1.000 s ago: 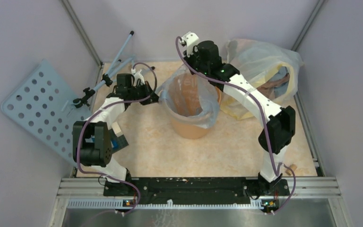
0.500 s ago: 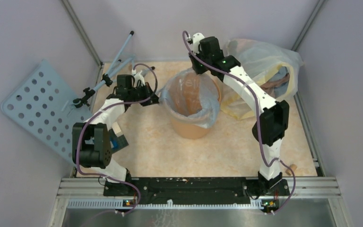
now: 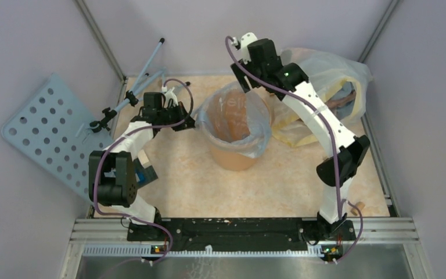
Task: Put the trash bags into the trash bin
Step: Move the trash bin to the center of the board.
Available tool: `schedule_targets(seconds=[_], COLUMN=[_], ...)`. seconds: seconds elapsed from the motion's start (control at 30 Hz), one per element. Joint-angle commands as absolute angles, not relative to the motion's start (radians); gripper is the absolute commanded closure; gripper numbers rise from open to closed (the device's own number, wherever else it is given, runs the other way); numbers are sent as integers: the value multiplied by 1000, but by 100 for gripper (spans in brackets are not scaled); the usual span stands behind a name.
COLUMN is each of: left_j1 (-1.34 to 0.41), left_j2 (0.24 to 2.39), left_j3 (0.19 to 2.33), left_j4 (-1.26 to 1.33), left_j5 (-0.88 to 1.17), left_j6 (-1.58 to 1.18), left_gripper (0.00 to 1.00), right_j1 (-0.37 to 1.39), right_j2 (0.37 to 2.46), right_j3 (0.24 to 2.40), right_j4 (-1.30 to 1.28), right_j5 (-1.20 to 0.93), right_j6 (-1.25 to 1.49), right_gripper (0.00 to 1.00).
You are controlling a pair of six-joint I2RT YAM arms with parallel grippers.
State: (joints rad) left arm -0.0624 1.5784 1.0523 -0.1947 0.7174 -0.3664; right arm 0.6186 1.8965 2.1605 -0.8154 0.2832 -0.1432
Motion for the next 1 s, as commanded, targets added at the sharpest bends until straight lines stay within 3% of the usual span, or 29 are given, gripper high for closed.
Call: schedule_targets(seconds=[0.0,0.23,0.57,0.77,0.97], left_j1=[-63,-63,-63,-63,-63], left_j2=[1551,1548,1549,1550,1551], left_j3=[1067,1067,1071,1074,1075], left_j4=[-180,-181,-192,-194,-196], left_j5=[725,730,725,726,722], left_j6=[-350,-346,-336,-336,-333], left_gripper=[100,100,100,100,100], right_j1=[744,770,812,812,815], right_j2=[1816,1837,1930,1918,1932], right_j3=[2191,2222,2237,2254,2269], right_j4=[-908,-1018,-1132,-1117,-1117], right_j5=[483,437,665,515,510], right_j6=[-226,-189,-195,-170,-165], right_gripper=[21,27,28,28,27])
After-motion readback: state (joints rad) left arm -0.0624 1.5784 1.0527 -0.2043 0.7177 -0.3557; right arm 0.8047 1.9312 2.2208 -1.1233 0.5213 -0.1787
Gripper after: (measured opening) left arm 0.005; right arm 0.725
